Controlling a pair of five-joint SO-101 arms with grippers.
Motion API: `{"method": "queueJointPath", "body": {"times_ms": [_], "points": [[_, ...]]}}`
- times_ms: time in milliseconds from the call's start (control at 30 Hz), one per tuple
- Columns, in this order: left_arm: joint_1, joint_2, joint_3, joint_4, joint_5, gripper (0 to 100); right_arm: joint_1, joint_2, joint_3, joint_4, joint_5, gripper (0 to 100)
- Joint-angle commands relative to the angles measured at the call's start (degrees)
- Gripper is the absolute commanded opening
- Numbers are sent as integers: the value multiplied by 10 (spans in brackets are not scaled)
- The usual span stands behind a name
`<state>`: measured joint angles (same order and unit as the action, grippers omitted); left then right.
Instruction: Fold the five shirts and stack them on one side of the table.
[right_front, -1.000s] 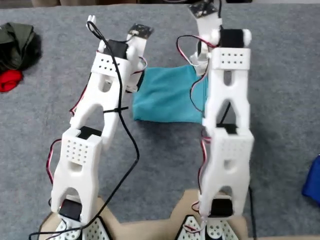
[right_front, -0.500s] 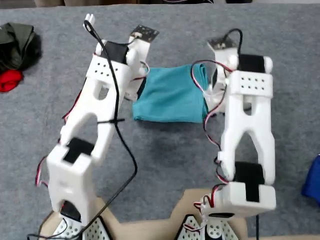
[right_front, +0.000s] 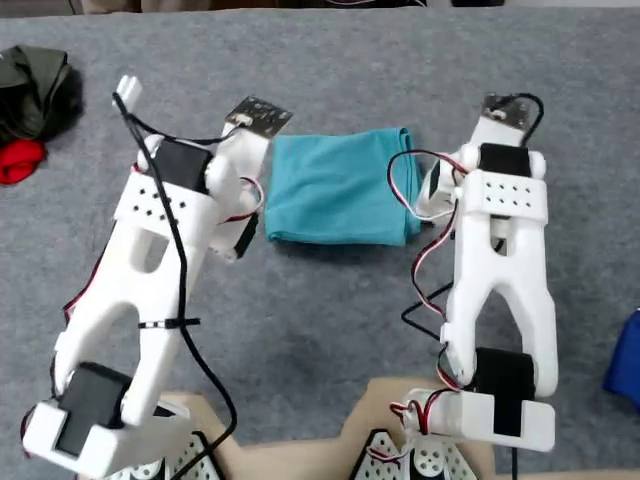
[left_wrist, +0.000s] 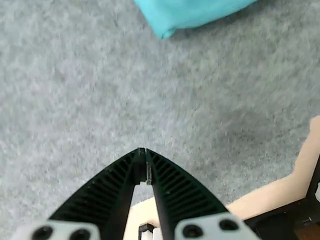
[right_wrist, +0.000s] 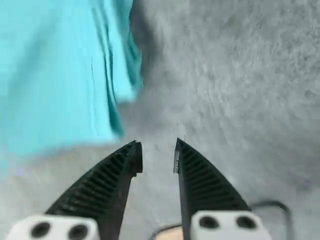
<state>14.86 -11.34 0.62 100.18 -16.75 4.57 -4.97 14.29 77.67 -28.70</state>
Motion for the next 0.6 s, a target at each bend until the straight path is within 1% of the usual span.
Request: {"method": "queueJointPath", "body": {"times_ms": [0, 100, 200, 233, 333, 400, 467, 567], "points": [[-21, -28, 8, 4, -2, 19, -28, 4, 25, -83, -59, 130], [-36, -30, 8, 4, -2, 19, -46, 4, 37, -76, -69, 131], [-47, -31, 9, 4, -2, 19, -61, 4, 32, -26, -75, 131], [-50, -31, 9, 4, -2, 19, -66, 4, 32, -14, -90, 131], [-57, -31, 9, 4, -2, 19, -74, 9, 36, 14, -193, 131], [-57, -31, 10, 4, -2, 19, -78, 15, 44, 12, -236, 141], [-55, -30, 10, 4, -2, 19, -88, 22, 47, -15, -255, 189], [-54, -30, 10, 4, -2, 19, -104, 44, 46, -68, -315, 279]]}}
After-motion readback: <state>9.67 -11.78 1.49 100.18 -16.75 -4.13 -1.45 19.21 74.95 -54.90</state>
